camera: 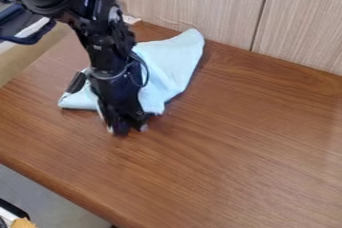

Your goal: Fold cloth from bottom right to top left

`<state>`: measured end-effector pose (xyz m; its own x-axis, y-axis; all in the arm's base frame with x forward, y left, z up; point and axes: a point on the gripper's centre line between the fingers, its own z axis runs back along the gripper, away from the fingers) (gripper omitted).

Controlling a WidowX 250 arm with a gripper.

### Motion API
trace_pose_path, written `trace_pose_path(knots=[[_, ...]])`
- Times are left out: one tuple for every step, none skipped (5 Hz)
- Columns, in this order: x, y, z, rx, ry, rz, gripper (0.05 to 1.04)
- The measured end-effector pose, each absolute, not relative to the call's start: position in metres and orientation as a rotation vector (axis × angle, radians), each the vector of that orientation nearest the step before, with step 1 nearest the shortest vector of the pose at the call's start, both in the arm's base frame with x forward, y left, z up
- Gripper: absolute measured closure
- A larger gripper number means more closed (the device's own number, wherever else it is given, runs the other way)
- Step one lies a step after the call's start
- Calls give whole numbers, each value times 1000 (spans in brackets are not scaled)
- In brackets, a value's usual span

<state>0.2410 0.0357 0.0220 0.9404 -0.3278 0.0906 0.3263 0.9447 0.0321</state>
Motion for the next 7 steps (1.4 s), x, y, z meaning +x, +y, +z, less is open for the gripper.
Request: trace_pose_path(knots=[[242, 25, 39, -18, -140, -373, 1015], [243, 10, 62, -38, -186, -425, 1015], [254, 4, 85, -66, -233, -425, 1015], [278, 10, 114, -90, -312, -374, 1015], [304, 28, 147, -100, -396, -282, 1015], [323, 54, 157, -108, -402, -173, 1015], [345, 88, 145, -104, -374, -50, 1015]])
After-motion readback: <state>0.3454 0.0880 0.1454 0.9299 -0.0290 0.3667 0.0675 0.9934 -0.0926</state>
